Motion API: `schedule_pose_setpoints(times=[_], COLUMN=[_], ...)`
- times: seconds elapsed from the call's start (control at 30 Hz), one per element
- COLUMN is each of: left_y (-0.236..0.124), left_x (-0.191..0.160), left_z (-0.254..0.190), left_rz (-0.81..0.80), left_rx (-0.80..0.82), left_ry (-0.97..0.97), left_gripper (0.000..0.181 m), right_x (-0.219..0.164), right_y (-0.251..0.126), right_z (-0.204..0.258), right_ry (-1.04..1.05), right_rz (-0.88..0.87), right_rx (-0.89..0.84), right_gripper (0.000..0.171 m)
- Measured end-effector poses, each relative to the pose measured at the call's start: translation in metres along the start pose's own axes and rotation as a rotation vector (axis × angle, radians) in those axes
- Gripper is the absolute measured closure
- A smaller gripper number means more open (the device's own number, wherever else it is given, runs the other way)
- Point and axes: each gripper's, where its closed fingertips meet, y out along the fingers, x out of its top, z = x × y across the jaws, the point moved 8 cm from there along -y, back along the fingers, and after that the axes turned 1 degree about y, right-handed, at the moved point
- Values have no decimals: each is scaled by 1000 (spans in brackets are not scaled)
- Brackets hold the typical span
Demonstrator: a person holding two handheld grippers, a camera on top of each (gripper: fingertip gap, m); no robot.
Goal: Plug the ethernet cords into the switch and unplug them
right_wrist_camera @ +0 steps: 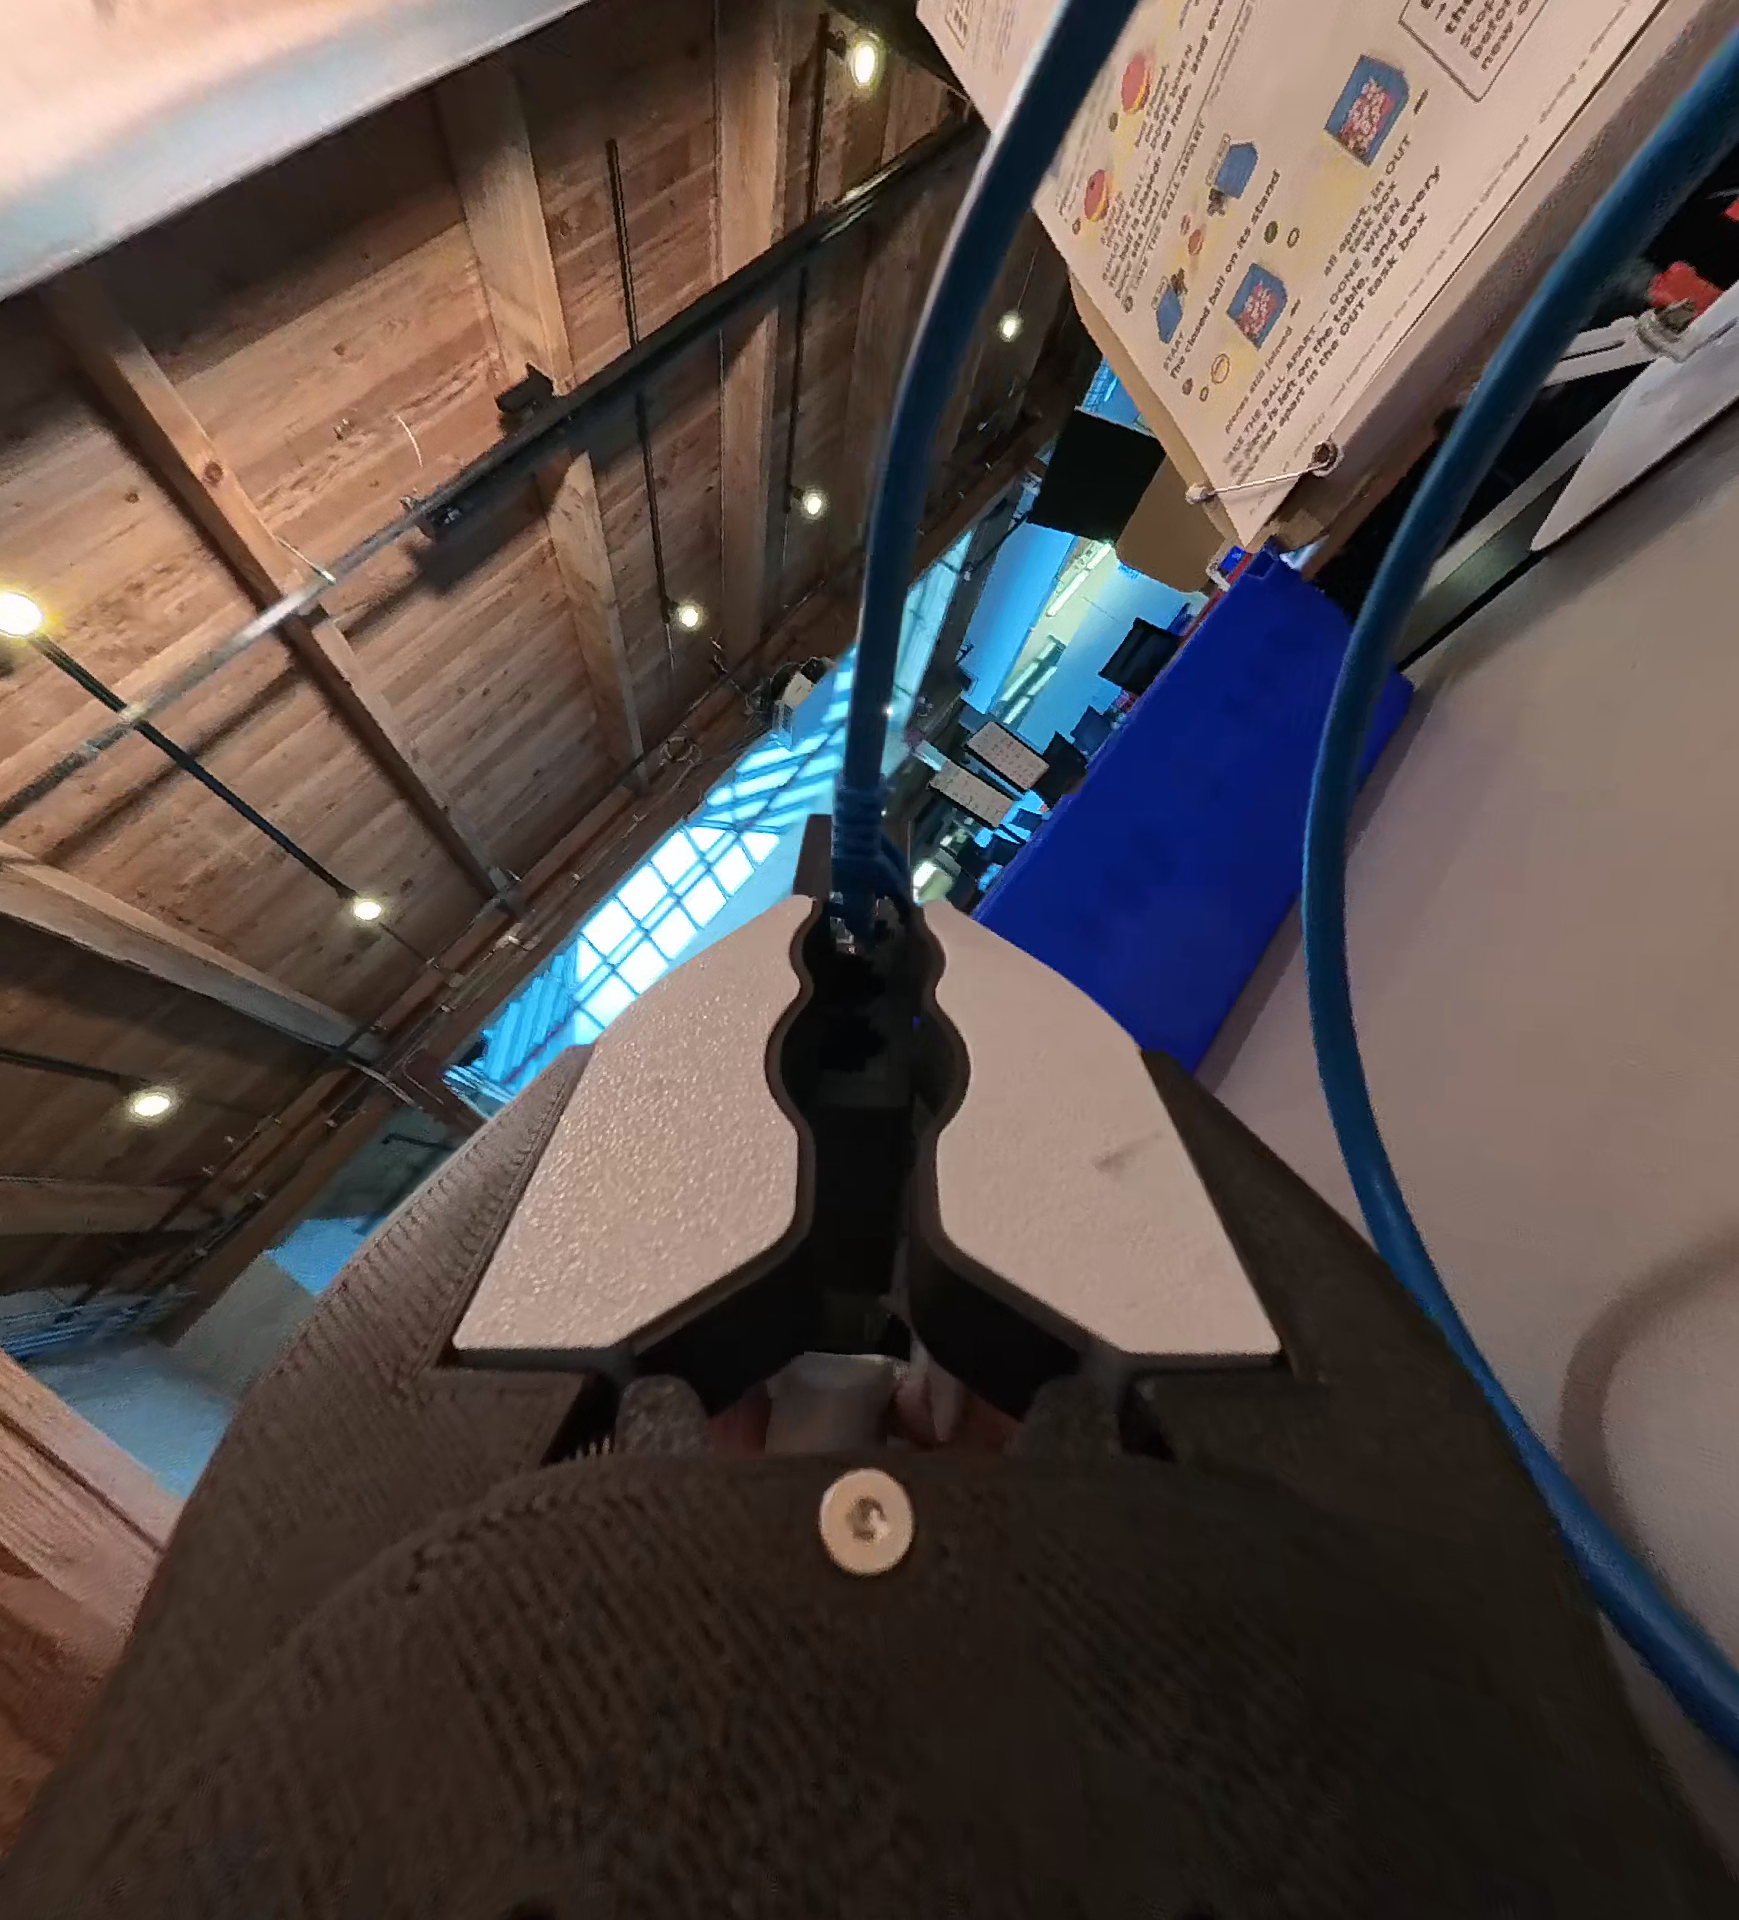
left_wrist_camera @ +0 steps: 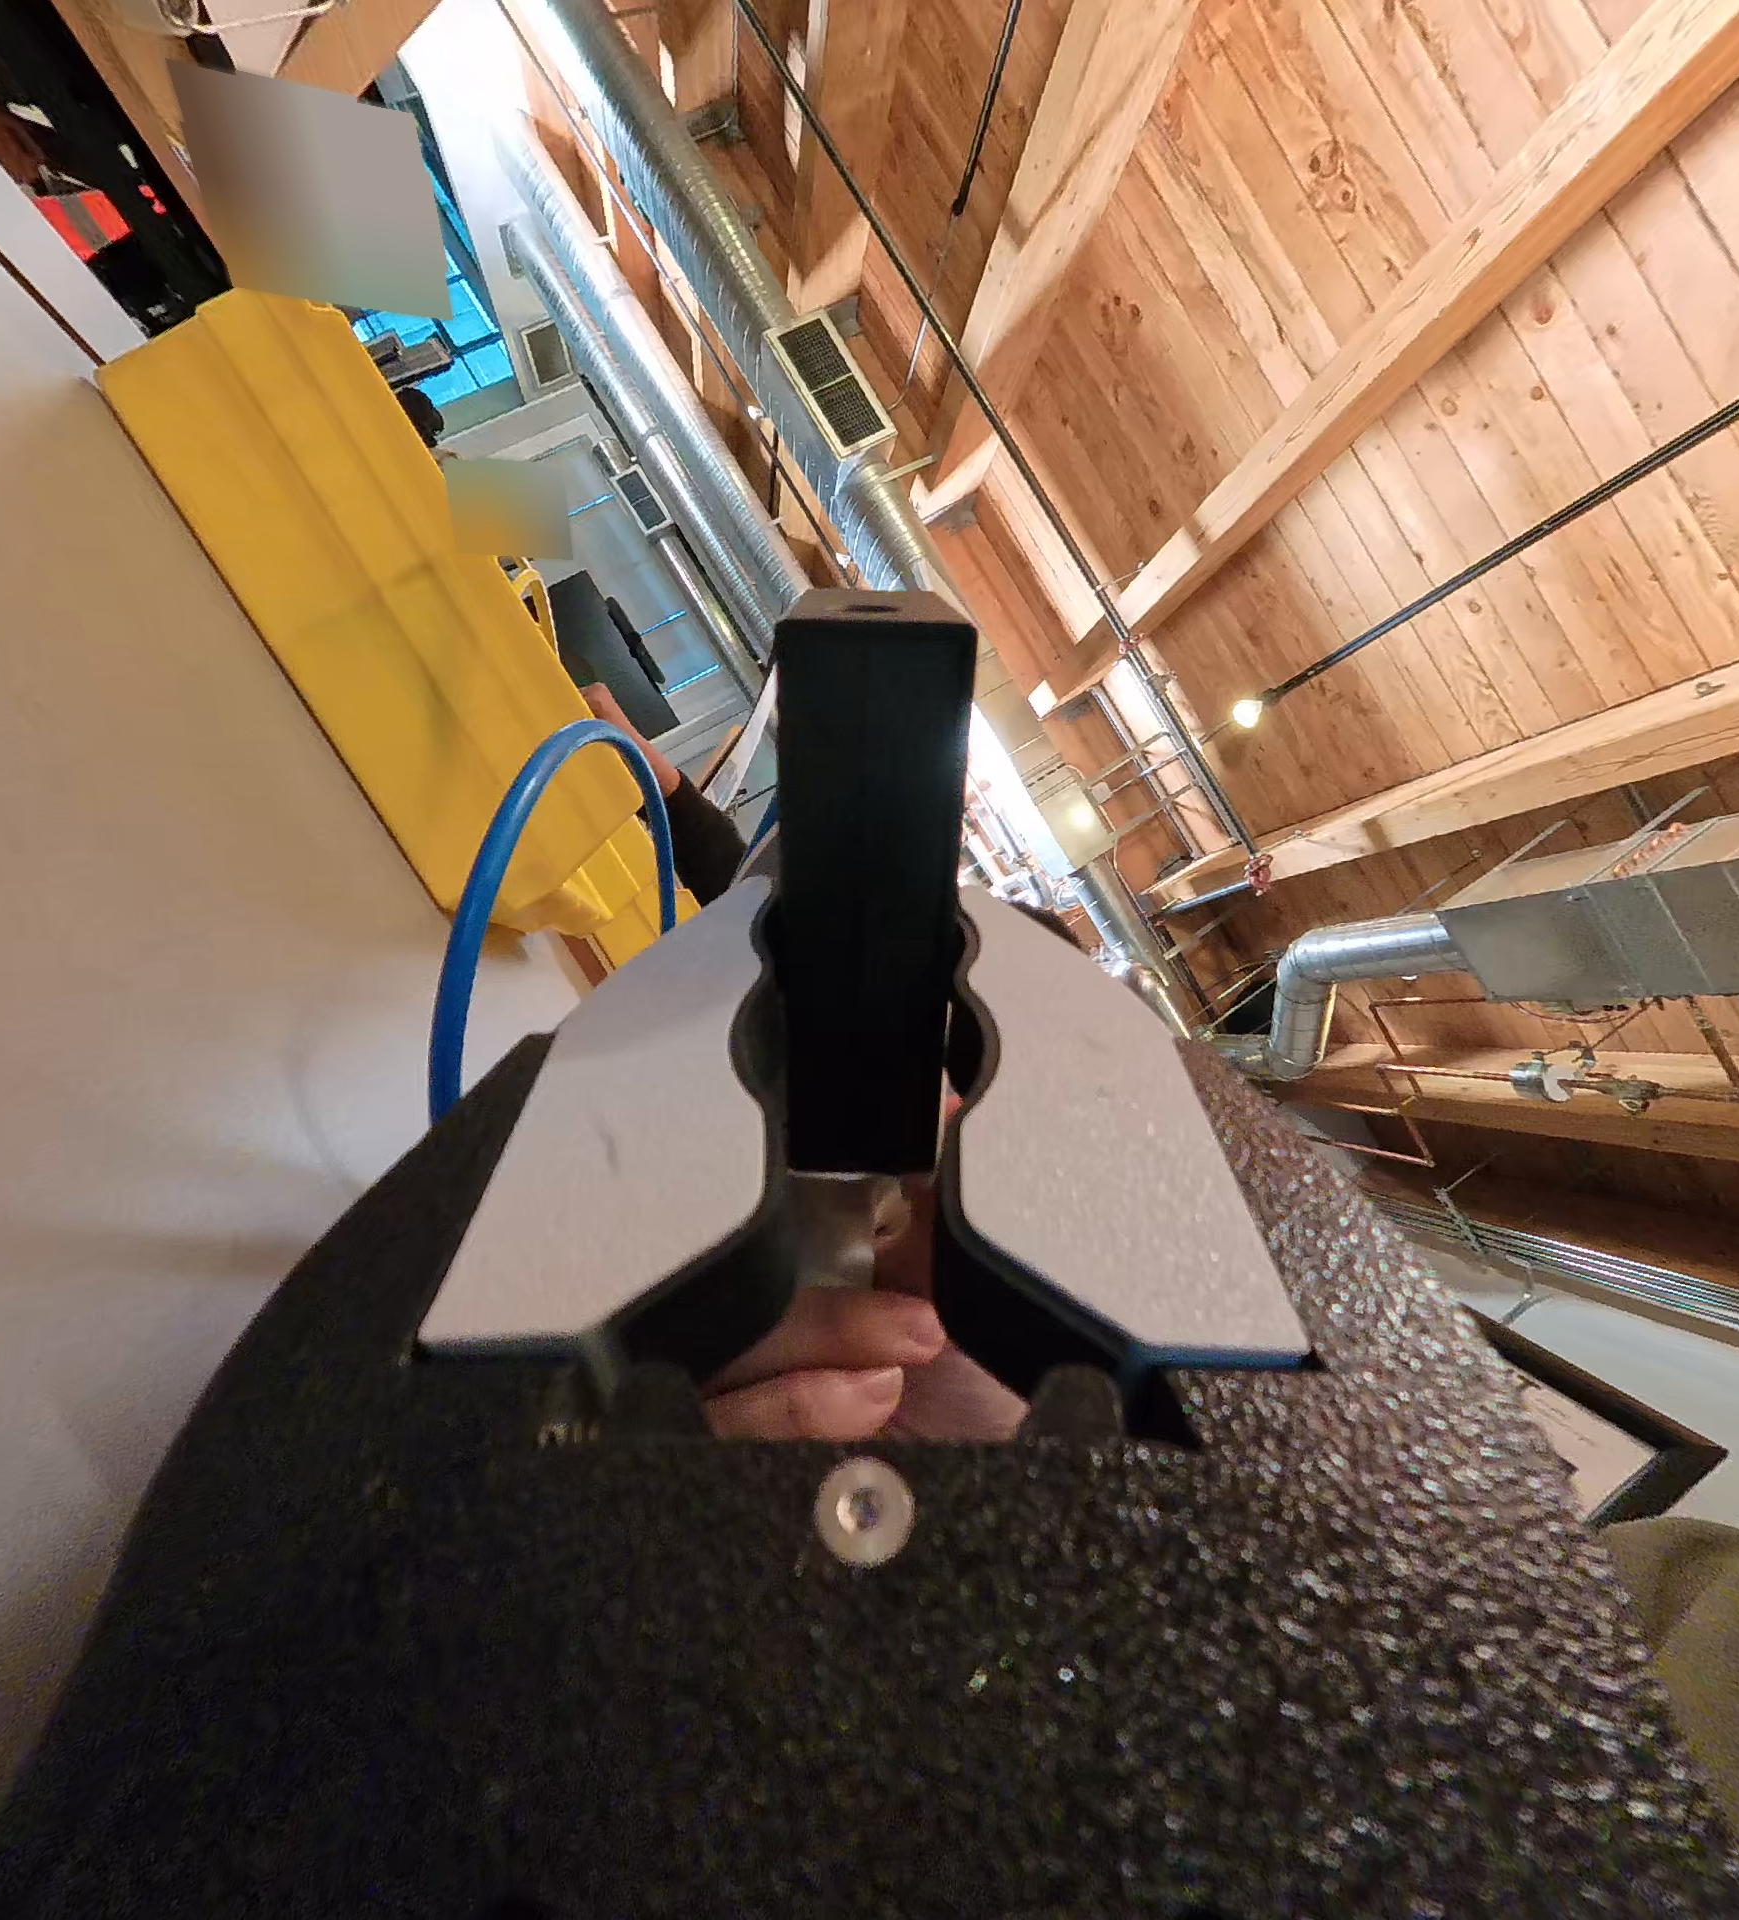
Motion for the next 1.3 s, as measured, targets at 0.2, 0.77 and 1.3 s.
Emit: schedule_pose_setpoints(times=[0.2, 0.77, 1.3], left_y=[-1, -1, -1], left_x=[0, 1, 9], left_z=[2, -5, -5], left_rz=[-18, -40, 89], left_rx=[20, 16, 23], left_ry=[5, 107, 181], left_gripper=[154, 154, 155], right_x=[2, 4, 14], right_y=[0, 0, -4], right_z=[0, 6, 4], right_ry=[-21, -121, -147], right_rz=[51, 72, 51], right_rx=[-58, -23, 15], right_gripper=[158, 159, 163])
